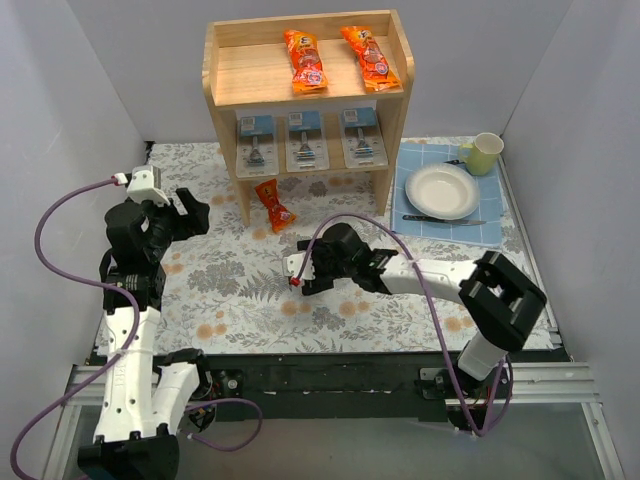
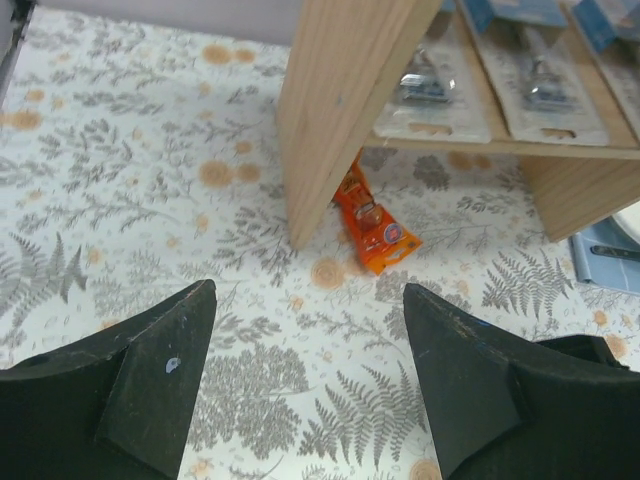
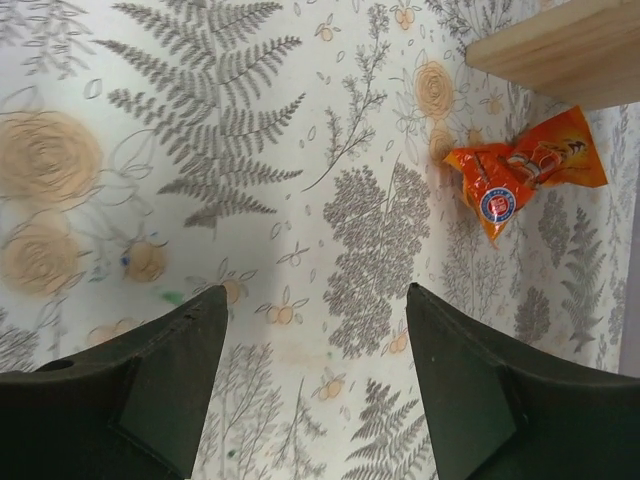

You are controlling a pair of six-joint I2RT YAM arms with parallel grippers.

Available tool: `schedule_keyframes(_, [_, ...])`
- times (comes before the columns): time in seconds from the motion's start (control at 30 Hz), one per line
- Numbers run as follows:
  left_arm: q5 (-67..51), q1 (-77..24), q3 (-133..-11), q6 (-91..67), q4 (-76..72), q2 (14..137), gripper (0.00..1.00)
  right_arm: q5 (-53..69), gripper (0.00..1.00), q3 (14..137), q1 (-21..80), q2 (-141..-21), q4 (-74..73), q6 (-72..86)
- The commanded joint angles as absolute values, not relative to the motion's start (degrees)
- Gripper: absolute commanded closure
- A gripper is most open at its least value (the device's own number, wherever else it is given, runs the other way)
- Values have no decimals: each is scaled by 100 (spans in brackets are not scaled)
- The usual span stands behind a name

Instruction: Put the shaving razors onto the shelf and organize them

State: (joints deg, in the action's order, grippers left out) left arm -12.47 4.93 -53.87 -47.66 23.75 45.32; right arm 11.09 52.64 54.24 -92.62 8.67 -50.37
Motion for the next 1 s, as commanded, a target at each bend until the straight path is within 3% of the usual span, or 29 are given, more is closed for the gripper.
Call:
schedule_keyframes(0.0, [-1467,825,-5370,-4948,2865,4289,25,871,22,5756,5292,-9938,2134,-5369])
schedule_keyframes(0.27, [-1494,1239,-5432,-4913,3164,4219,25,756,23,5791,5001,-11055,4279,-6714])
schedule_keyframes(0.6, [-1644,1687,-5581,-4966,3226,4403,25,1457,27,7127,4641,-12541,3930,-7558])
schedule_keyframes(0.97, [-1793,1863,-5502,-5045,3138,4518,25,2302,36,7338,4579,-12753,3086,-8472])
